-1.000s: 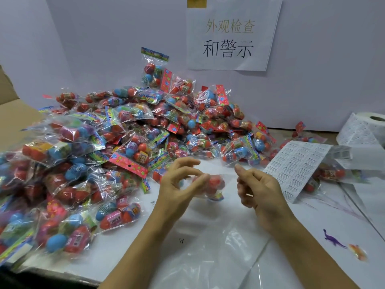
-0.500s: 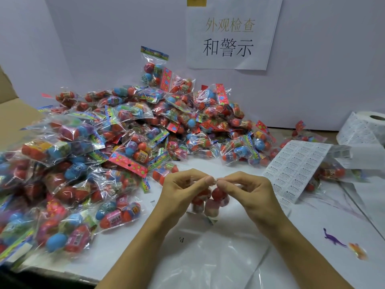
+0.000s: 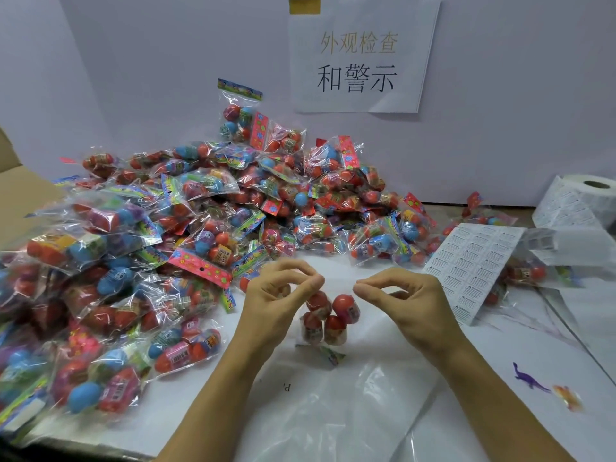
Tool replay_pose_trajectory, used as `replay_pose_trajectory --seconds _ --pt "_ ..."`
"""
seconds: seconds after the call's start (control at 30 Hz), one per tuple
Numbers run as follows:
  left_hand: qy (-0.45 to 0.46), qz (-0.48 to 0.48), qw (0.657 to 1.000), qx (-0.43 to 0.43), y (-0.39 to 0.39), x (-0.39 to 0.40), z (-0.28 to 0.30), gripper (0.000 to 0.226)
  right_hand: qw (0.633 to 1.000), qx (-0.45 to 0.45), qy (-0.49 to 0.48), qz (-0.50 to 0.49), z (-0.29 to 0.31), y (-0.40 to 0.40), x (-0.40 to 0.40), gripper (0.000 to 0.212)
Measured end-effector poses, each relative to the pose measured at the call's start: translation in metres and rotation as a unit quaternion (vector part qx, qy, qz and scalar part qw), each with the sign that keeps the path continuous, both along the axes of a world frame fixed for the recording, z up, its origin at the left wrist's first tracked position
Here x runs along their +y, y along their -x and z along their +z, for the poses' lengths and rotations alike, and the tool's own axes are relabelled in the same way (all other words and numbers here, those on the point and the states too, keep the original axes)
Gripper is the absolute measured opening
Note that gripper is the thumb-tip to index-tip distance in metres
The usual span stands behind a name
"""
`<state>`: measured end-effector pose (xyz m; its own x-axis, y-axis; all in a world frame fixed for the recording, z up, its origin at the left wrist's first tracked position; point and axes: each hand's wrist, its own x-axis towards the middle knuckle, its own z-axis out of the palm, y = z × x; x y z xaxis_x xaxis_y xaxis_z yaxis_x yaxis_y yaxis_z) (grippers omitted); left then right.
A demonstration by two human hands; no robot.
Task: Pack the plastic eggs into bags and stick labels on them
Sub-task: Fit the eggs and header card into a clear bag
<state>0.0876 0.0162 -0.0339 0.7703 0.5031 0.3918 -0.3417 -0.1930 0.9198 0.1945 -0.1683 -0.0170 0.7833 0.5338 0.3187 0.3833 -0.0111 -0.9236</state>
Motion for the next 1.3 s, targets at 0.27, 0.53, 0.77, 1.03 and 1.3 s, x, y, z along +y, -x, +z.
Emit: replay_pose_trajectory --seconds 0.27,0.53,0.77,1.03,1.3 --pt "-0.054 0.02 0.997 -0.046 0.005 -0.013 0.004 0.014 0.997 0.049 -0.064 0.001 -0.001 0.003 0.0 0.013" --pt "0.04 0.002 0.999 -0.024 0.002 -0.014 0.004 0.02 0.982 0.135 -0.125 0.035 0.002 0.004 0.0 0.027" --pt "0.185 -0.047 0.98 -0.05 0.0 -0.008 0.003 0.036 0.993 0.089 -0.049 0.053 -0.005 0.011 0.007 0.02" --pt "0.239 -0.096 0.964 0.059 -0.005 -0.006 0.001 0.024 0.993 0.089 -0.017 0.082 -0.01 0.006 0.004 0.019" --pt "0.115 -0.095 0.985 0.084 -0.002 -0.01 -0.003 0.009 0.988 0.141 0.025 0.057 -0.011 0.009 0.012 0.05"
